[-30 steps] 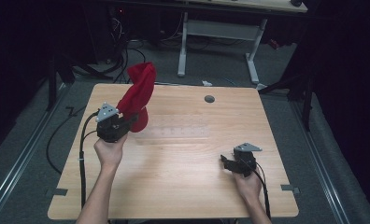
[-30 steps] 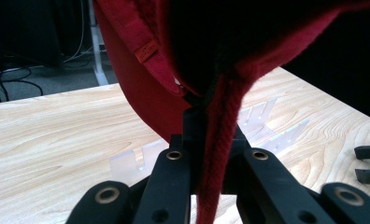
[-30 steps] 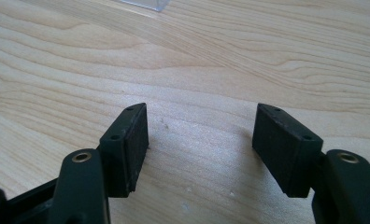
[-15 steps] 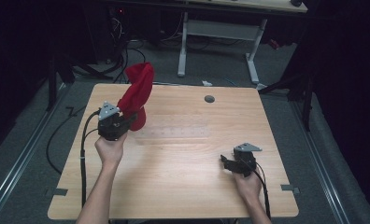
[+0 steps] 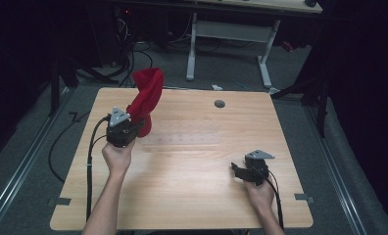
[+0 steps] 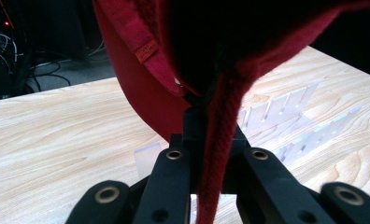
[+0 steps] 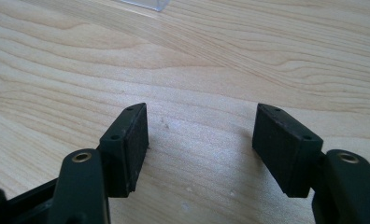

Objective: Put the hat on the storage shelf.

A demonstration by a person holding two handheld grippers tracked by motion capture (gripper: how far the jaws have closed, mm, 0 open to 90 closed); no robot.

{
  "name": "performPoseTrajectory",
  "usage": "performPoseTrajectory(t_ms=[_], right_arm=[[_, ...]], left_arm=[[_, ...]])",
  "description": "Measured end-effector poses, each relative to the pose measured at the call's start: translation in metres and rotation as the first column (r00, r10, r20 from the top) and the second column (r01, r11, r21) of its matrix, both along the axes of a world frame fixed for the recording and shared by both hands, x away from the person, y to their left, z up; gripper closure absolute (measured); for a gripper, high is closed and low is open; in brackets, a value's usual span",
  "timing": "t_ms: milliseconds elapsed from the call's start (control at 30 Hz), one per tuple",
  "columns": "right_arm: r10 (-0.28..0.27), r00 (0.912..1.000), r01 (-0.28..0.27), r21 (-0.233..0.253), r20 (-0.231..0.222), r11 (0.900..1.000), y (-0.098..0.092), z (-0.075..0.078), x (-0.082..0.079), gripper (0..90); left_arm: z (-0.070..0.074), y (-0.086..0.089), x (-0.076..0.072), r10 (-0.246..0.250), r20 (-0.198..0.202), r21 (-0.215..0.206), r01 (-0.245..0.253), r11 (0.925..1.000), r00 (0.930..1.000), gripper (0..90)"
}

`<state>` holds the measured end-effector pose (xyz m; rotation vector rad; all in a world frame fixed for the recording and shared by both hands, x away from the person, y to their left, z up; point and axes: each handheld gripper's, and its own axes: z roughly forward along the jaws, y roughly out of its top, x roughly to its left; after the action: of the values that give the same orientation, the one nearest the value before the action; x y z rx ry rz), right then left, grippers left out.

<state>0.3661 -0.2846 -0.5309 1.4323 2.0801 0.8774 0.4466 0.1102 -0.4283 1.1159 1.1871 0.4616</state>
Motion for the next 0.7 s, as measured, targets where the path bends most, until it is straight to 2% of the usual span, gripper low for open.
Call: performPoseTrajectory(t_ms=[200,267,500,700], right_arm=[[0.0,1.0,0.0,0.0,0.0,1.0,0.0,0.0,0.0,36.4],[0.0,1.0,0.0,0.0,0.0,1.0,0.0,0.0,0.0,36.4],[0.002,1.0,-0.002,-0.001,0.0,1.0,0.0,0.0,0.0,36.3],[0.001,1.0,-0.001,-0.001,0.0,1.0,0.0,0.0,0.0,36.3]], left_arm=[[-0.001,-0.002,-0.001,0.008,0.01,0.019,-0.008,0.9998,0.9999,85.0],[-0.003,-0.003,-0.002,0.014,0.01,0.04,-0.015,0.9991,0.9998,85.0],[-0.011,0.0,-0.001,0.027,-0.002,-0.001,-0.027,0.9996,0.9996,85.0],[-0.015,-0.004,0.001,0.032,0.011,0.004,-0.032,0.9995,0.9994,85.0]])
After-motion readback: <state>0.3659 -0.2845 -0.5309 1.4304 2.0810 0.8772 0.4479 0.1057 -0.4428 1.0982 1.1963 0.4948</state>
